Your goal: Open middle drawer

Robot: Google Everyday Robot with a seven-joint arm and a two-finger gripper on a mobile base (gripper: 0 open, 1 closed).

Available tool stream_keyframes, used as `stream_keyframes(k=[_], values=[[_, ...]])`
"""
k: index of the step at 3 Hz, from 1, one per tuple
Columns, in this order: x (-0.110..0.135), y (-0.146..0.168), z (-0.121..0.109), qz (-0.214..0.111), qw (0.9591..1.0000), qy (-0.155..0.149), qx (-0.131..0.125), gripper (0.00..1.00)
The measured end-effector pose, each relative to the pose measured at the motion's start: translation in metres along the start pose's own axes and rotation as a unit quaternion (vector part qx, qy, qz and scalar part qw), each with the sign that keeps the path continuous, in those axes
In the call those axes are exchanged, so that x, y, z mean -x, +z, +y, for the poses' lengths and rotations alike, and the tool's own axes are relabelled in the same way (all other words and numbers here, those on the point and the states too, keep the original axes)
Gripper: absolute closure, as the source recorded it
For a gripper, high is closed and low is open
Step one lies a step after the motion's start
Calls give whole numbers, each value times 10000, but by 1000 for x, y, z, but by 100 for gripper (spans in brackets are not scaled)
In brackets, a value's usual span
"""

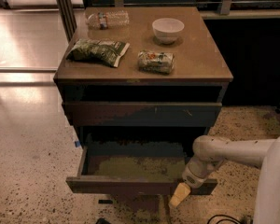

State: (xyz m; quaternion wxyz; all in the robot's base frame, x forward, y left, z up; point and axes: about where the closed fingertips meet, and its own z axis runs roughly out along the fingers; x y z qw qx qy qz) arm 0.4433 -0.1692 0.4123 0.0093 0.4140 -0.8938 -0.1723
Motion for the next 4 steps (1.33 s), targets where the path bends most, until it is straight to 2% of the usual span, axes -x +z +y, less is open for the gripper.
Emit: stream_keyframes(k=[1,2,3,4], values=[[-6,1,16,107,9997,-39,-212,0],[7,-31,31,-41,9895,-561,-1328,0],[-24,-42,51,155,9829,-675,-1707,0],[-62,-30,67,413,9854,-399,-1605,0]])
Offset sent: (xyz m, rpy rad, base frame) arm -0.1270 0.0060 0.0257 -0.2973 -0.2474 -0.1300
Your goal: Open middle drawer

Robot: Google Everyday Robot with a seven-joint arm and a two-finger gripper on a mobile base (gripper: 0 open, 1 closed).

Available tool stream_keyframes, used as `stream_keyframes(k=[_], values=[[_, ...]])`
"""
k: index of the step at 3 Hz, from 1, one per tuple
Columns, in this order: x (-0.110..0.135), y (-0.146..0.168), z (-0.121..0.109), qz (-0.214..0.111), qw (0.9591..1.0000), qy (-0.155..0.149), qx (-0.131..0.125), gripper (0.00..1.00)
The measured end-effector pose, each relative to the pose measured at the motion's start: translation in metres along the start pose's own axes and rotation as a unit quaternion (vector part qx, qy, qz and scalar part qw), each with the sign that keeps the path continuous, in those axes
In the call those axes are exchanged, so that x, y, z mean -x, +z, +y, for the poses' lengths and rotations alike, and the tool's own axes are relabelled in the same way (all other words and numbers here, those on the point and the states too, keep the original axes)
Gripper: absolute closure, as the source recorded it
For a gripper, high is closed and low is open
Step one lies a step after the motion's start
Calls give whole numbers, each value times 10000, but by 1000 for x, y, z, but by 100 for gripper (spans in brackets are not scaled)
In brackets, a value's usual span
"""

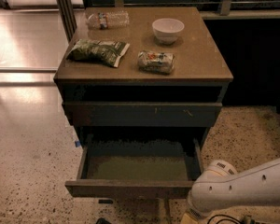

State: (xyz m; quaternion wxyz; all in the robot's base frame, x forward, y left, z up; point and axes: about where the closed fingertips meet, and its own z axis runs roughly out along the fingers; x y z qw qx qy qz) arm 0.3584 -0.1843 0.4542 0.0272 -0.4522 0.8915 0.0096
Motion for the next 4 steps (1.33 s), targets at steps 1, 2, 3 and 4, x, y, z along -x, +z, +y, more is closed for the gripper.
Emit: stream_keyframes(k=[1,2,3,4], values=[[0,0,0,0,10000,0,0,0],[15,-7,-10,-117,9998,-104,-107,0],[35,-3,-12,-261,9994,-241,-39,0],[41,19,6,-192,9981,-371,447,0]])
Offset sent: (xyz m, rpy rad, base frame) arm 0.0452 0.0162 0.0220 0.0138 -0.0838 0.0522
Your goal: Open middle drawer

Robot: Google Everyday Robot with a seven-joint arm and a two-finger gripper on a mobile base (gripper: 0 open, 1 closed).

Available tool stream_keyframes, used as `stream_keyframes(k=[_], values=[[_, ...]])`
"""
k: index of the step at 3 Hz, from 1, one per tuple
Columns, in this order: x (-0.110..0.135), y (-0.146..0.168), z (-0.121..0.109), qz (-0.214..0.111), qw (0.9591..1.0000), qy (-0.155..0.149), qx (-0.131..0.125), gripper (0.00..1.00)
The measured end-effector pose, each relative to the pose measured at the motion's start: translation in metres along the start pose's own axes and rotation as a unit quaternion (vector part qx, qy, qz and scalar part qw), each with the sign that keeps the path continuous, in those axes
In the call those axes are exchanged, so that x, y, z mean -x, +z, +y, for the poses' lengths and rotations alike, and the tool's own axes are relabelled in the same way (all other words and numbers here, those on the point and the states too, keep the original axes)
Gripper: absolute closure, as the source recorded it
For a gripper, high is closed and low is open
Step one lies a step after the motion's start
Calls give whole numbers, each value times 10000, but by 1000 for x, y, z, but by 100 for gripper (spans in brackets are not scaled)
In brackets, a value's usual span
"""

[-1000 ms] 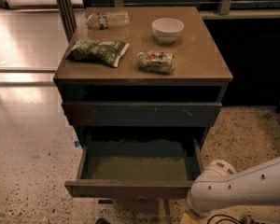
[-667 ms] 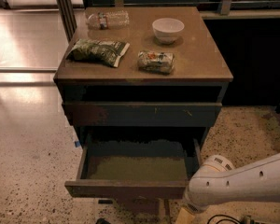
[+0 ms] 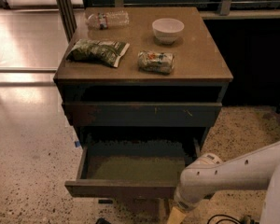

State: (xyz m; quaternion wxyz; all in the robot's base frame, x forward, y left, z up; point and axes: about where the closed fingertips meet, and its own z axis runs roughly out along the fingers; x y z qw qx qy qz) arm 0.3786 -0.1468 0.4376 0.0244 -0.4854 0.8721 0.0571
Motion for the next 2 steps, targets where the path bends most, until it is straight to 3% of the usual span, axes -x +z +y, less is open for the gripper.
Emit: stream_keyframes(k=[2], values=[[-1,4,5,25,9998,-143,128,0]])
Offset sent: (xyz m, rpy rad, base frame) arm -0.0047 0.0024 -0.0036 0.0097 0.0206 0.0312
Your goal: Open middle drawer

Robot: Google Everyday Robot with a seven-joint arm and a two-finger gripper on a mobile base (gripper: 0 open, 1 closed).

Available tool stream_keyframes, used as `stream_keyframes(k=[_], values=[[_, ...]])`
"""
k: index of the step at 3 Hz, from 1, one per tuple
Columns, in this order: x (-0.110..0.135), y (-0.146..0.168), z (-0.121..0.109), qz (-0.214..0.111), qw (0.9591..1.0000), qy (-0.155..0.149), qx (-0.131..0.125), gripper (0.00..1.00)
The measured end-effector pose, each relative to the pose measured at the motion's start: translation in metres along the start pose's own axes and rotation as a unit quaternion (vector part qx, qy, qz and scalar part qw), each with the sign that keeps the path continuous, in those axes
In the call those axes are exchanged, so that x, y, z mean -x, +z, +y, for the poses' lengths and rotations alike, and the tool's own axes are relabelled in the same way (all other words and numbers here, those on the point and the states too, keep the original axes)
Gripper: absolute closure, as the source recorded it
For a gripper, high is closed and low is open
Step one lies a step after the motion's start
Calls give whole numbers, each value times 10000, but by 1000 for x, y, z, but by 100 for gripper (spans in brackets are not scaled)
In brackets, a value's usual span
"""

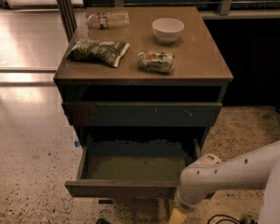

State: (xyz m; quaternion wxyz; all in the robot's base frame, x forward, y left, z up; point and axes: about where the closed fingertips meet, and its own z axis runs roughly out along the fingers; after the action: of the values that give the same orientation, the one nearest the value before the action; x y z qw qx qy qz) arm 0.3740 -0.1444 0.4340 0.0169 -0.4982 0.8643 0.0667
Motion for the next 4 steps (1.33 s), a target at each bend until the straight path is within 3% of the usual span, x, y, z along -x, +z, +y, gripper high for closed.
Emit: stream_keyframes(k=[1,2,3,4], values=[[-6,0,8,72,9997,61,204,0],[-6,0,8,70,9998,61,201,0],[20,-1,-15,-33,10000,-43,0,0],[20,-1,-15,-33,10000,-42,1,0]])
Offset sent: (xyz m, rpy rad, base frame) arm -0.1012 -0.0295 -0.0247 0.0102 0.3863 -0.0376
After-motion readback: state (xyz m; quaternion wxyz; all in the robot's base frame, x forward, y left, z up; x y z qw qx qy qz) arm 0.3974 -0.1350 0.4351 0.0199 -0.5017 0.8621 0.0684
